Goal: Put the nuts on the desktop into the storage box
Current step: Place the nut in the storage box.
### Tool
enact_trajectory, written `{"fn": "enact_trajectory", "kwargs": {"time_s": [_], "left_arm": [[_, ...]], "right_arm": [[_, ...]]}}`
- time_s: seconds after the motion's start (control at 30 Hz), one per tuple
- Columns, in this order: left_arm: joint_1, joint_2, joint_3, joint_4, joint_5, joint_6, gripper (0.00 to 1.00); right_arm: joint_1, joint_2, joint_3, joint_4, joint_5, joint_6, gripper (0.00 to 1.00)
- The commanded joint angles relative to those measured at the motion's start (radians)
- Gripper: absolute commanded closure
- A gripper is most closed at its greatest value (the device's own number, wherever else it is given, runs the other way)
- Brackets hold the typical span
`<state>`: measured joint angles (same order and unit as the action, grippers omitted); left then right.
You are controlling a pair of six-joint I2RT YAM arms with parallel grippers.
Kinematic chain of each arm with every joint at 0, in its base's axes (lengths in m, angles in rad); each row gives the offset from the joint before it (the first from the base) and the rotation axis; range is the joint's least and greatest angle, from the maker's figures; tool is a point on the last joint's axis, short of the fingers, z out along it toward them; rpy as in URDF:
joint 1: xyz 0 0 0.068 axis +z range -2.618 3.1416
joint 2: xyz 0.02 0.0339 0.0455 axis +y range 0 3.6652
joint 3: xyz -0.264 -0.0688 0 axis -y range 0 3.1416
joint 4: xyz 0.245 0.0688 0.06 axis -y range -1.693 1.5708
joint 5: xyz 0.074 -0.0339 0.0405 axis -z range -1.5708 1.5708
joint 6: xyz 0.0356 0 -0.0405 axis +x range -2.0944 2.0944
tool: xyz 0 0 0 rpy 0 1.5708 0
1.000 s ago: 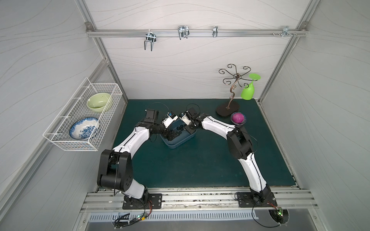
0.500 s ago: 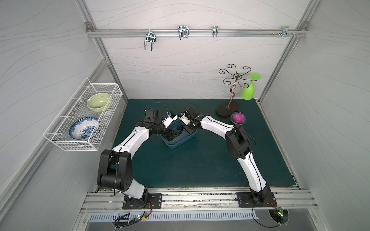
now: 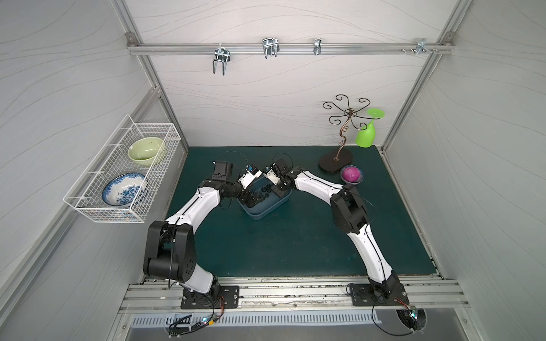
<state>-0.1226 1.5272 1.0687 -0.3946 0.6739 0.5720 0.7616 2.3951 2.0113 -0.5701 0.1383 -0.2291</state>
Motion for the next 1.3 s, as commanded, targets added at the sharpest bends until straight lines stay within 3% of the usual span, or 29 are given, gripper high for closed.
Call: {"fn": "enact_trajectory", "kwargs": {"time_s": [0.0, 0.63, 1.13, 1.27], "left_arm": [[0.007, -0.010, 0.005, 0.001, 0.024, 0.008, 0.01], [0.009, -0.018, 0.017, -0.019, 0.024, 0.013, 0.01], [0.032, -0.083, 0.111, -0.149, 0.011, 0.022, 0.01], [0.071, -0.105, 0.172, -0.206, 0.025, -0.029, 0.01]], "right_arm": [[-0.010, 0.021, 0.017, -0.042, 0.010, -0.002, 0.72], [-0.019, -0.051, 0.011, -0.049, -0.028, 0.023, 0.66], [-0.038, -0.273, -0.026, -0.062, -0.131, 0.128, 0.65], [-0.053, -0.390, -0.097, -0.044, -0.156, 0.158, 0.57]]}}
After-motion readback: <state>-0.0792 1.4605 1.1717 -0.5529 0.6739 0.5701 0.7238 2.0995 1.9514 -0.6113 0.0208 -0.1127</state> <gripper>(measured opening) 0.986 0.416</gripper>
